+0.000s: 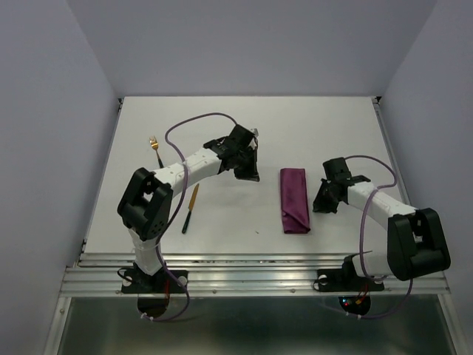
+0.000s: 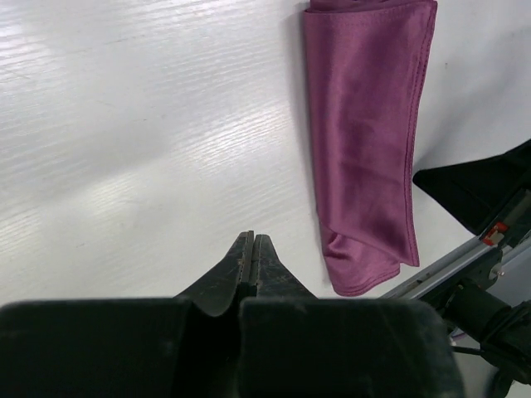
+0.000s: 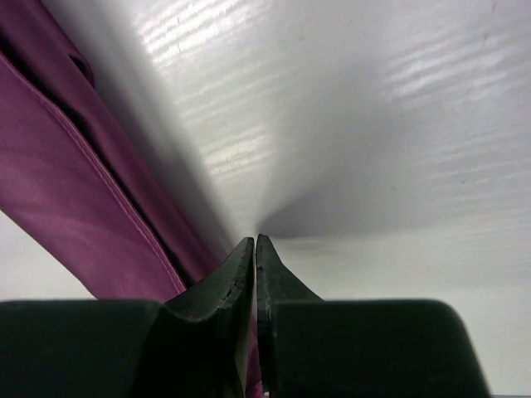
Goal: Fold the napkin into a case and place the utensils inside
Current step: Pick up the top corner of the smaller rectangle folded napkin from the folded napkin.
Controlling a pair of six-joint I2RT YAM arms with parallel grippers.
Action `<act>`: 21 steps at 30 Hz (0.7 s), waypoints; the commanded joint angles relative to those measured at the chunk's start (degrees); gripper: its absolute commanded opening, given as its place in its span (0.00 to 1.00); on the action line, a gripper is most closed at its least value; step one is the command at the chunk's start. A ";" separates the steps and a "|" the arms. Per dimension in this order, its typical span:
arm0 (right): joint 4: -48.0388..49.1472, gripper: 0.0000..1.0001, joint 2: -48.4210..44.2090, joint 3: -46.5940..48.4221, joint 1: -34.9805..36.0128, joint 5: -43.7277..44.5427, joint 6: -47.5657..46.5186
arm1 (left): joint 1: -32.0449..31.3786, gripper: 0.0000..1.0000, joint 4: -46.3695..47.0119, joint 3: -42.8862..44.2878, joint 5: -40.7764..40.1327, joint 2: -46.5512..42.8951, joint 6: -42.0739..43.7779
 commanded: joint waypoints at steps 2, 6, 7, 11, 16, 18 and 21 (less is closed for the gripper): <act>0.09 0.10 -4.27 -3.28 1.67 -4.04 -0.03 | 1.75 0.00 -1.61 -1.08 -2.95 -5.58 1.37; 1.93 0.09 -4.27 -4.78 6.50 -6.42 2.42 | 2.36 0.00 -3.89 0.85 -5.14 -6.11 2.60; 2.55 0.09 -4.01 -4.26 8.17 -6.68 4.25 | 2.45 0.00 -3.90 1.46 -5.67 -6.46 3.56; 5.97 0.09 0.46 -1.01 16.08 -7.65 9.53 | 2.45 0.00 -3.20 2.69 -6.46 -8.04 5.24; 9.93 0.08 10.22 8.47 24.86 -7.56 12.71 | 2.45 0.07 -4.77 5.16 -8.04 -8.57 6.21; 8.36 0.08 11.63 10.94 24.88 -5.55 12.71 | 2.45 0.11 -5.83 6.03 -8.74 -8.48 6.56; 5.20 0.10 9.97 12.18 24.88 1.56 11.75 | 2.45 0.14 -6.62 6.56 -9.71 -8.57 7.00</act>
